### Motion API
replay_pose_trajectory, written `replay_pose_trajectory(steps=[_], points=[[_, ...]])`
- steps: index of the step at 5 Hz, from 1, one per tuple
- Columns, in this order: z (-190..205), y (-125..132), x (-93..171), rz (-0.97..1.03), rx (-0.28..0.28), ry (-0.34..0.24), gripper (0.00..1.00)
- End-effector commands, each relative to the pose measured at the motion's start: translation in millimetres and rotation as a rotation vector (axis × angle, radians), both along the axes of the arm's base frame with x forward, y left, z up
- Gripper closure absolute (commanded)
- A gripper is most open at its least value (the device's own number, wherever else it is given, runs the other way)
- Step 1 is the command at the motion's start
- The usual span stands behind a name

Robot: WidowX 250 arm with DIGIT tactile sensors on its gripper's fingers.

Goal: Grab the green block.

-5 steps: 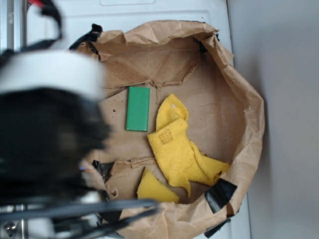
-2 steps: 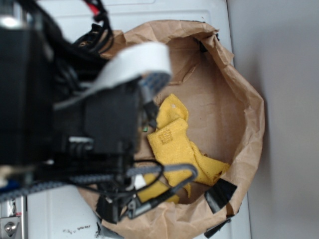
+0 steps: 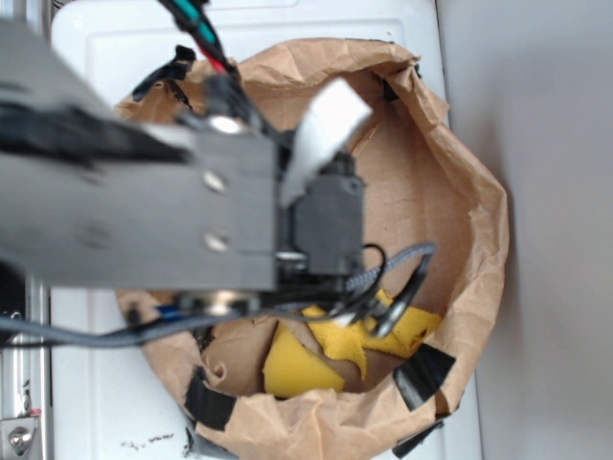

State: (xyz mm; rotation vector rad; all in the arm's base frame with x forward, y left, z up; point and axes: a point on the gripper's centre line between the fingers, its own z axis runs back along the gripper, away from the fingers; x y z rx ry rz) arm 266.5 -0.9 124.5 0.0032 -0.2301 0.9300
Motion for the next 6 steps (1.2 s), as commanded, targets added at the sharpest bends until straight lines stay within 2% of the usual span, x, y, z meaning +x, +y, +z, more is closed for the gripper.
replay_pose_trajectory(steps=[1, 2, 3, 4, 6], points=[[9.7, 3.0, 5.0, 0.003, -0.001, -0.056, 0.0], [9.7, 3.0, 5.0, 0.003, -0.001, -0.056, 0.0], [-6.5, 16.7, 5.0, 0.057, -0.042, -0.063, 0.0], [-35.3, 28.7, 5.0, 0.096, -0.034, -0.082, 0.0], [-74.2, 19.2, 1.3, 0.078, 0.003, -0.119, 0.0]])
